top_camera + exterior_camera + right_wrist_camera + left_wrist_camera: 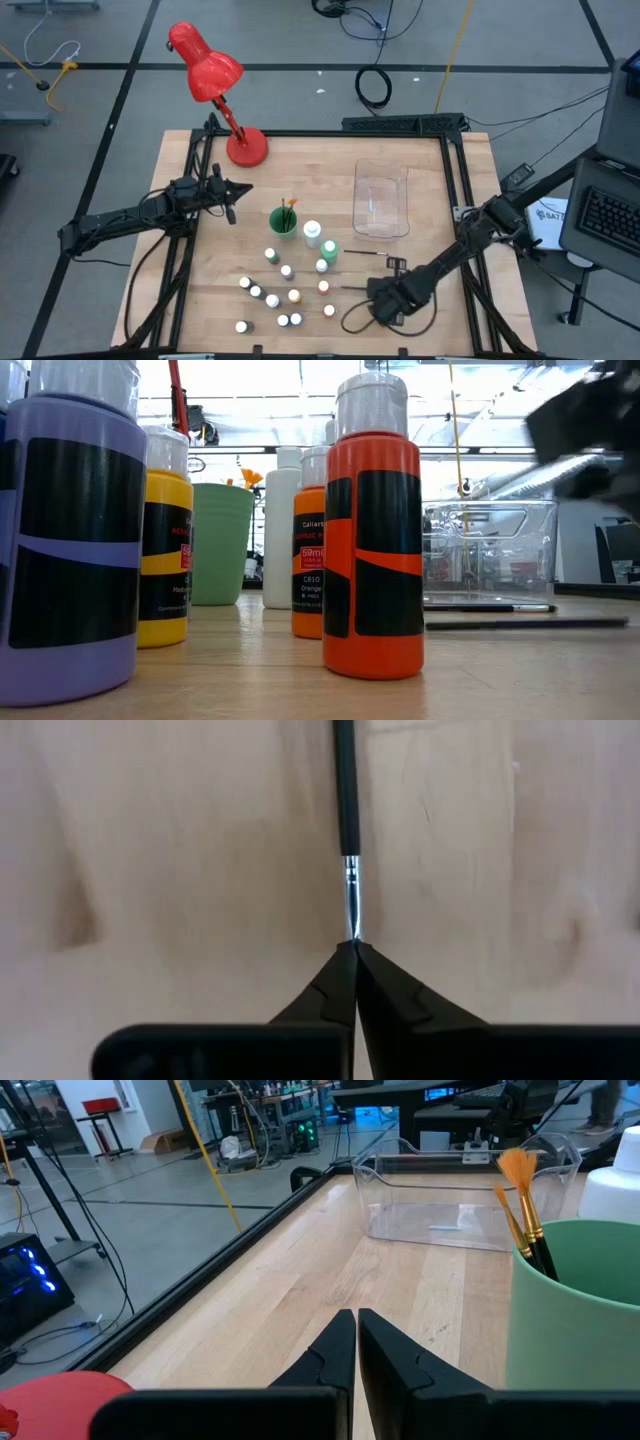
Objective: Pick & Place Paint Supplies
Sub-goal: Put the bottom silver paintbrush into the green cup
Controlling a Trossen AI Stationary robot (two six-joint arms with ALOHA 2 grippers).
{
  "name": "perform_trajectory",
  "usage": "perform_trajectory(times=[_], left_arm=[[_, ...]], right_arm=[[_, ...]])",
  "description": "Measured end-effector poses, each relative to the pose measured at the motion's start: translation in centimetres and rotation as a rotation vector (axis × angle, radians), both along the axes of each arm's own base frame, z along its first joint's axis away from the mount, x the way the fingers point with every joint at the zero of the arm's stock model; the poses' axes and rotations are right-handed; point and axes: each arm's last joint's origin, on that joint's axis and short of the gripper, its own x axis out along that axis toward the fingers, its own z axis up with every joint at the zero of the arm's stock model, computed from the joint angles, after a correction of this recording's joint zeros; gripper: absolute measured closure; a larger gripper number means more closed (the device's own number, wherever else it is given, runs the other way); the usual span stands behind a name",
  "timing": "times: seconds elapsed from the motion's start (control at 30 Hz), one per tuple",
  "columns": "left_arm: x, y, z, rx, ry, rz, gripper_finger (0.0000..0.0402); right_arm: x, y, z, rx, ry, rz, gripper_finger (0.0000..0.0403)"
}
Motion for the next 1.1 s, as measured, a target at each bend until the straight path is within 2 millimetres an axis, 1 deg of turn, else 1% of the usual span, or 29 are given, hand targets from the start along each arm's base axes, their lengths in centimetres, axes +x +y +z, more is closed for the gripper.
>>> perform_trajectory(times=[0.1,0.2,0.37,0.47,0.57,0.63,0.7,0.87,0.97,1.03,1.1], left_arm=[[0.0,0.0,0.0,0.000,0.000,0.000,0.0380],[0.0,0.0,0.0,0.000,0.000,0.000,0.0380],[0.0,0.0,0.0,0.000,0.000,0.000,0.0380],[0.0,0.0,0.0,0.000,-0.001,0.000,0.0380],[0.0,0.0,0.0,0.001,-0.001,0.000,0.0380],[0.0,0.0,0.0,0.001,-0.001,0.000,0.0380],[0.0,0.0,0.0,0.001,-0.001,0.000,0.0380],[0.0,0.0,0.0,0.007,0.000,-0.001,0.0380],[0.0,0.0,0.0,0.015,0.004,-0.002,0.0380],[0.0,0.0,0.0,0.016,0.004,-0.002,0.0380],[0.0,0.0,0.0,0.016,0.004,-0.002,0.0380]], right_arm=[[-0.8,0.6,2.1,-0.018,-0.052,-0.019,0.0403],[-1.6,1.2,3.7,-0.049,-0.098,-0.028,0.0403],[-2.1,2.4,7.0,-0.096,-0.282,0.023,0.0403],[-1.6,2.7,9.1,-0.171,-0.444,0.099,0.0403],[0.0,2.3,11.7,-0.267,-0.632,0.146,0.0403],[1.5,1.3,13.2,-0.334,-0.708,0.176,0.0403],[3.6,0.1,14.8,-0.378,-0.761,0.244,0.0403],[9.0,-4.1,18.8,-0.483,-0.890,0.435,0.0403],[11.4,-6.8,20.7,-0.614,-0.882,0.552,0.0403],[12.5,-8.4,21.9,-0.771,-0.837,0.567,0.0403],[13.1,-10.0,22.8,-0.943,-0.754,0.560,0.0403]])
